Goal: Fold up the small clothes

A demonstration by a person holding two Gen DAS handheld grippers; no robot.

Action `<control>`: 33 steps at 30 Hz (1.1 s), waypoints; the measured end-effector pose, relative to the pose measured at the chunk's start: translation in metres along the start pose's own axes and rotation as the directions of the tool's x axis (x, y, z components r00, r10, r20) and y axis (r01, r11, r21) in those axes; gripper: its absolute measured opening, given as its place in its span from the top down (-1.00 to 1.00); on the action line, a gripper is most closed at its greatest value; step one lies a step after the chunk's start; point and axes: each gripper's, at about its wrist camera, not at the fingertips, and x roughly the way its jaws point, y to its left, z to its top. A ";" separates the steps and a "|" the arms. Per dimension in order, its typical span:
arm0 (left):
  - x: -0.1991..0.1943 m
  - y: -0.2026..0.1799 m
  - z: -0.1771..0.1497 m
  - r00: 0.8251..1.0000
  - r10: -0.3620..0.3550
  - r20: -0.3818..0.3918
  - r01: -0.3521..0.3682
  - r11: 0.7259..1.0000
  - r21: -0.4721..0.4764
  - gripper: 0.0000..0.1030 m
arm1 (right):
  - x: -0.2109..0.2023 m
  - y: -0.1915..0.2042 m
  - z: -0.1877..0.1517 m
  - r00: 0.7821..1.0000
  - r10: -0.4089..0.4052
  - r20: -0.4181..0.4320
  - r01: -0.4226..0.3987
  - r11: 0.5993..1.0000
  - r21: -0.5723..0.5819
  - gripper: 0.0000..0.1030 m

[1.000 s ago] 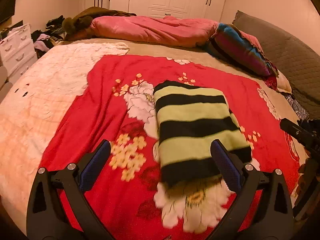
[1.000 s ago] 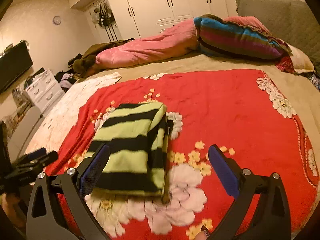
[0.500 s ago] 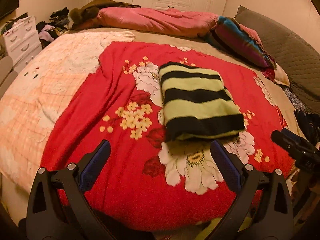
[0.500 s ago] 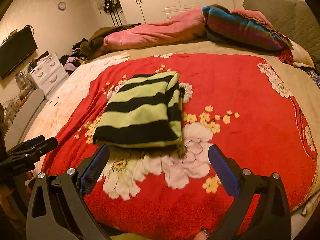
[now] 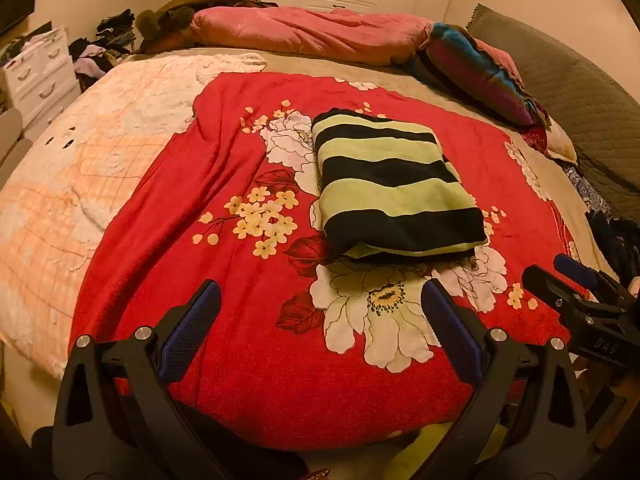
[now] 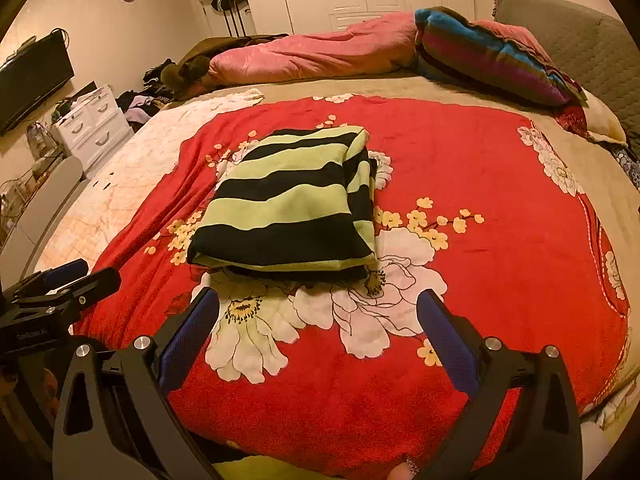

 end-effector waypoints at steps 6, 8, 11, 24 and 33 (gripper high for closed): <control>0.001 0.001 -0.001 1.000 0.007 -0.002 -0.007 1.000 -0.004 -0.82 | 0.001 0.000 -0.001 1.000 0.006 -0.001 -0.006 1.000 0.002 -0.92; 0.001 0.001 0.000 1.000 0.011 -0.003 -0.011 1.000 -0.006 -0.82 | 0.001 0.000 -0.001 1.000 0.006 -0.001 -0.006 1.000 0.000 -0.92; 0.001 0.000 0.000 1.000 0.020 -0.004 -0.020 1.000 -0.008 -0.82 | 0.001 0.001 -0.001 1.000 0.006 0.000 -0.006 1.000 0.000 -0.91; -0.003 0.001 0.002 0.999 0.039 0.005 -0.039 0.999 -0.014 -0.82 | 0.001 -0.001 -0.001 1.000 0.002 0.003 -0.002 1.000 0.005 -0.92; -0.003 -0.001 0.002 0.999 0.039 0.007 -0.039 0.999 -0.011 -0.82 | 0.001 -0.005 -0.001 1.000 0.000 -0.004 0.000 1.000 0.029 -0.91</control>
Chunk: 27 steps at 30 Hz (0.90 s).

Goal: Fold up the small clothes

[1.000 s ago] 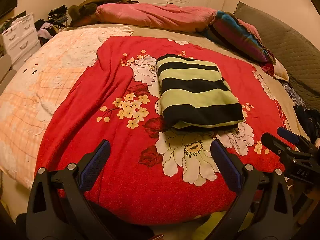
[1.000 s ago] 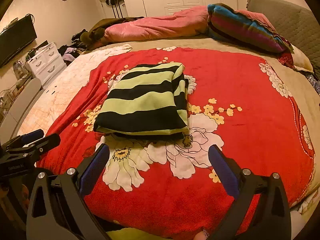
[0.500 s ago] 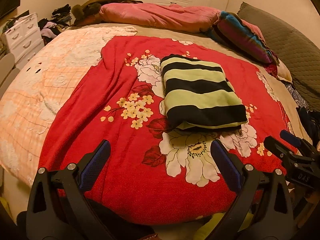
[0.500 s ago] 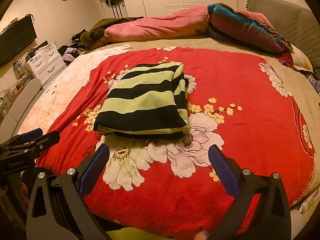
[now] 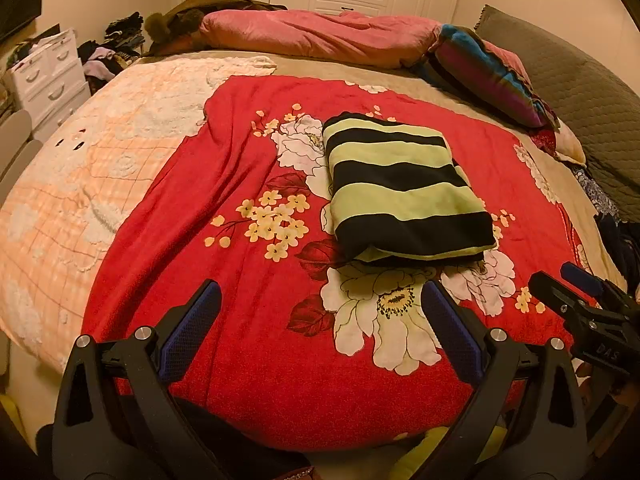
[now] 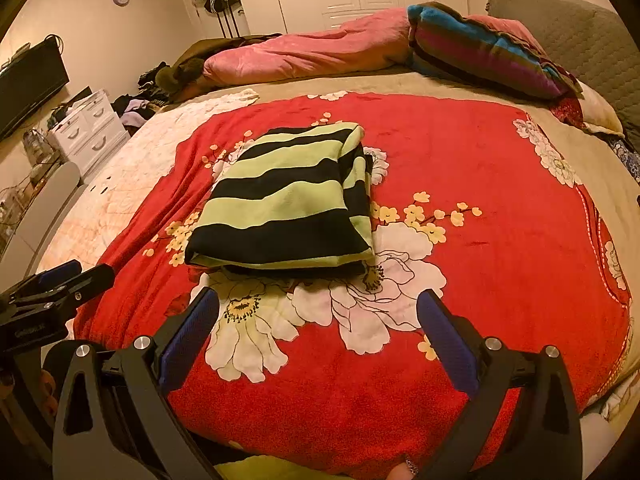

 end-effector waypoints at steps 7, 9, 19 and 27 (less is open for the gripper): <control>0.000 -0.001 -0.001 1.000 -0.001 0.002 0.001 1.000 0.001 -0.82 | 0.000 0.002 -0.001 1.000 0.000 0.000 0.000 1.000 -0.006 -0.91; 0.000 -0.001 0.000 1.000 -0.002 0.002 0.002 1.000 -0.003 -0.82 | -0.001 0.003 -0.001 1.000 0.002 0.000 -0.002 1.000 -0.006 -0.91; 0.000 0.000 0.000 1.000 0.002 -0.001 -0.002 1.000 -0.001 -0.82 | 0.000 0.007 -0.004 1.000 0.000 -0.006 0.000 1.000 -0.013 -0.92; -0.003 0.003 -0.001 1.000 0.012 0.003 -0.012 1.000 -0.002 -0.82 | -0.001 0.010 -0.005 1.000 -0.005 -0.002 0.005 1.000 -0.017 -0.92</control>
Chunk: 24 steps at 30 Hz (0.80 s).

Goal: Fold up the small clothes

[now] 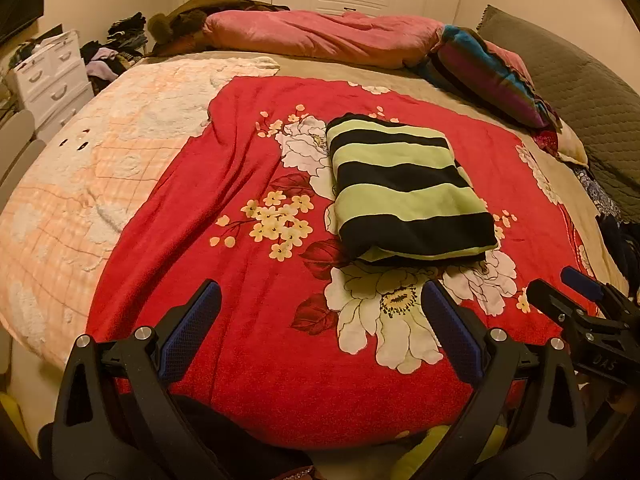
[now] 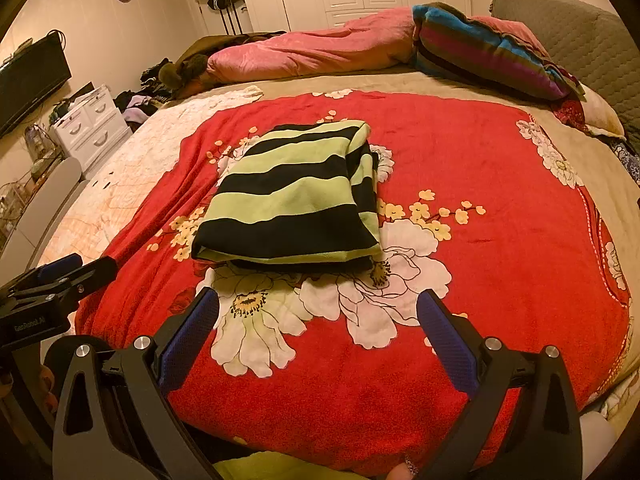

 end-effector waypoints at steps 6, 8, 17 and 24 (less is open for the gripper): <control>0.000 0.000 0.000 1.000 0.001 0.001 -0.001 1.000 0.000 -0.82 | -0.001 0.001 0.001 1.000 0.000 0.001 0.000 1.000 -0.002 -0.92; 0.000 0.000 0.000 1.000 -0.001 0.000 0.001 1.000 0.000 -0.82 | -0.002 0.001 0.001 1.000 0.000 -0.003 0.000 1.000 0.000 -0.92; 0.000 0.000 0.000 1.000 0.002 -0.001 -0.002 1.000 -0.001 -0.82 | -0.002 0.002 0.002 1.000 0.001 -0.008 -0.001 1.000 0.002 -0.92; 0.001 0.000 -0.002 1.000 0.011 -0.014 -0.011 1.000 -0.006 -0.82 | -0.001 0.000 0.002 1.000 -0.004 -0.012 0.004 1.000 0.008 -0.92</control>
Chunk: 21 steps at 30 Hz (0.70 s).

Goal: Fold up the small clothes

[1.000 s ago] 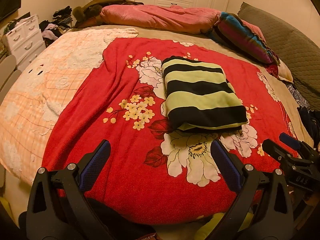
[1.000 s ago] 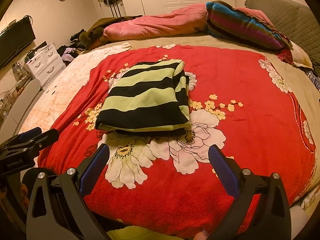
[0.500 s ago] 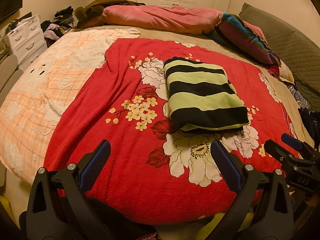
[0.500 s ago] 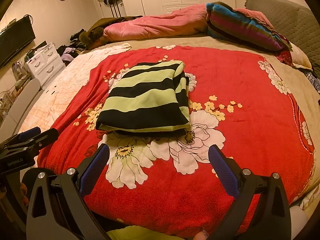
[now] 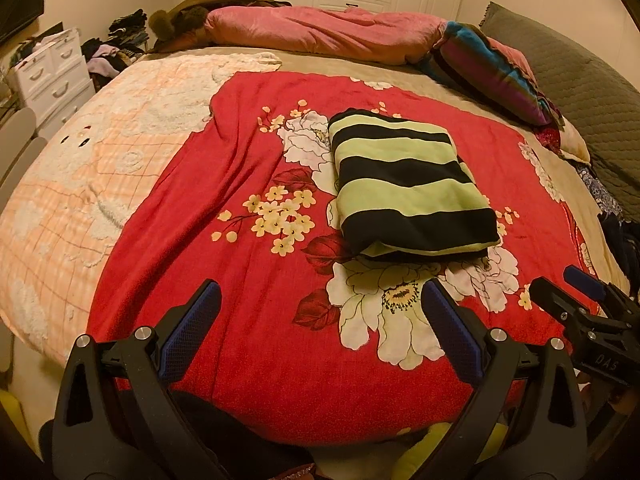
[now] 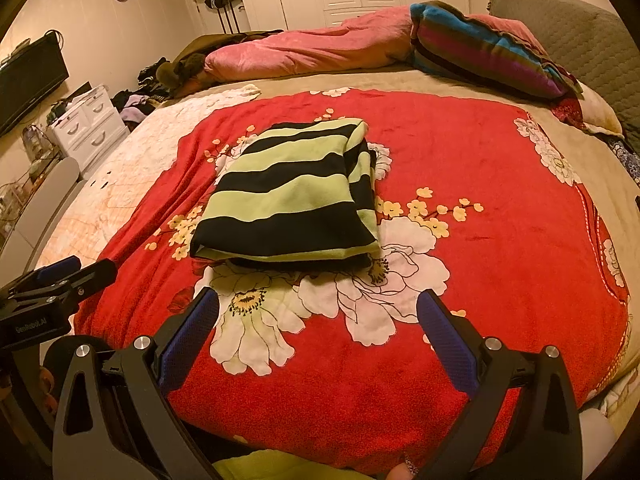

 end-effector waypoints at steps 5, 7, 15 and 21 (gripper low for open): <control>0.000 0.000 -0.001 1.000 -0.001 0.003 0.001 1.000 -0.001 -0.82 | 0.001 -0.001 0.000 1.000 -0.001 -0.001 0.001 1.000 -0.001 -0.92; -0.001 -0.001 -0.002 1.000 0.005 0.006 -0.005 1.000 0.002 -0.82 | 0.001 -0.001 0.000 1.000 -0.001 -0.002 0.001 1.000 0.000 -0.92; -0.003 -0.003 0.000 1.000 0.018 0.011 -0.018 1.000 0.008 -0.82 | 0.002 -0.001 -0.001 1.000 -0.003 -0.007 0.003 1.000 -0.003 -0.92; -0.001 -0.002 0.000 1.000 0.021 -0.001 -0.021 1.000 0.003 -0.82 | 0.005 0.000 -0.002 1.000 -0.007 -0.014 0.007 1.000 -0.006 -0.92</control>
